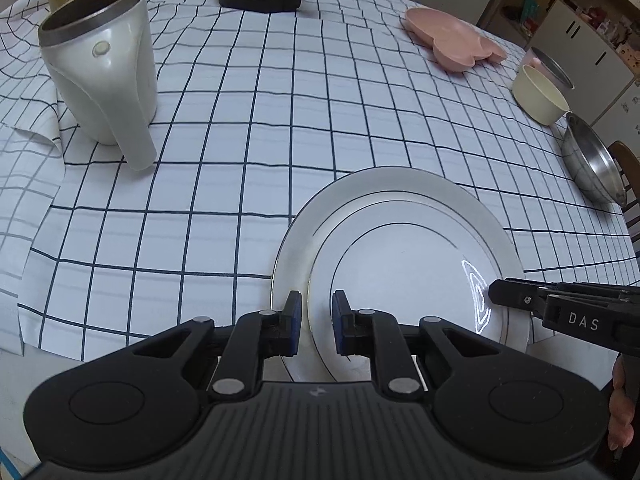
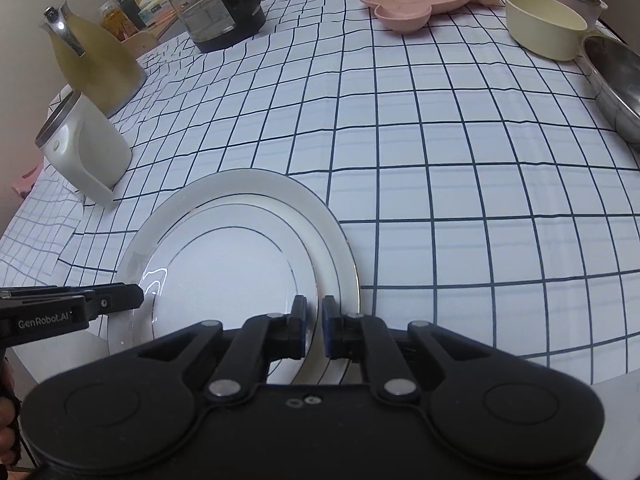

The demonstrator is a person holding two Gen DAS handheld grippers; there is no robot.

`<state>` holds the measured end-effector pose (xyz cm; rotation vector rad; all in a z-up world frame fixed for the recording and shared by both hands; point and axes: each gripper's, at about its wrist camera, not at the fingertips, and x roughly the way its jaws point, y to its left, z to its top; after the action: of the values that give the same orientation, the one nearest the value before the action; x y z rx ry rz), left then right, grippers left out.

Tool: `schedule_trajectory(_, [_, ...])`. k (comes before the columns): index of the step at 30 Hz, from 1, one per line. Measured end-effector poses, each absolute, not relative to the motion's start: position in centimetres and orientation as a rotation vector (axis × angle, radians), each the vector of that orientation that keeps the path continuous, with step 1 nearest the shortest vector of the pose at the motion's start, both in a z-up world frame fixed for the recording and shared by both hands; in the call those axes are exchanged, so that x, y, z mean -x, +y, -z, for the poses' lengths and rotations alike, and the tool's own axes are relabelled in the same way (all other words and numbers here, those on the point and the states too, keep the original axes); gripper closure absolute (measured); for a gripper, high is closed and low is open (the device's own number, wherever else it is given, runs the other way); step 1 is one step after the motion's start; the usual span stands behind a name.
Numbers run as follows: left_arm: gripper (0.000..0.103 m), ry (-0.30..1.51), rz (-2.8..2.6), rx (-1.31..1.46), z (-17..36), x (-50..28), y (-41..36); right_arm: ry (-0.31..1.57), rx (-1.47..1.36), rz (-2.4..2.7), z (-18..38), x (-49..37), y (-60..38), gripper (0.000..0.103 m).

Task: Organize plates and bowls

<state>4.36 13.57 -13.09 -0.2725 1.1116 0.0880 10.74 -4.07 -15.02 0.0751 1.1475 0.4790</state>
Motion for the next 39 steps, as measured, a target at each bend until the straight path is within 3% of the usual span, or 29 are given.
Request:
schedule_trajectory(2, [0.088,1.097,-0.079,0.268,12.6,-4.2,13.3,1.132,-0.059,-0.489,14.6,-10.5,-4.0,0.085])
schedule_trajectory(26, [0.087,0.868,0.069,0.18,4.8,-2.2,8.9,0.864,-0.019,-0.516,6.4,-5.4,-5.5,0.064])
schedule_trajectory(29, [0.086,0.843,0.089,0.176,4.2,-2.4,8.5,0.837,-0.015,-0.506,5.6,-5.1,-6.0,0.055])
schedule_trajectory(32, [0.076,0.821,0.105,0.17,3.6,-2.9,8.0,0.818,-0.016,-0.493,4.8,-5.0,-6.5,0.052])
schedule_trajectory(36, [0.037,0.774,0.111,0.168,2.8,-3.8,7.4,0.798,-0.018,-0.472,4.0,-5.7,-7.4,0.041])
schedule_trajectory(39, [0.037,0.762,0.12,0.173,2.4,-5.1,6.9,0.782,-0.007,-0.459,3.4,-6.6,-7.9,0.038])
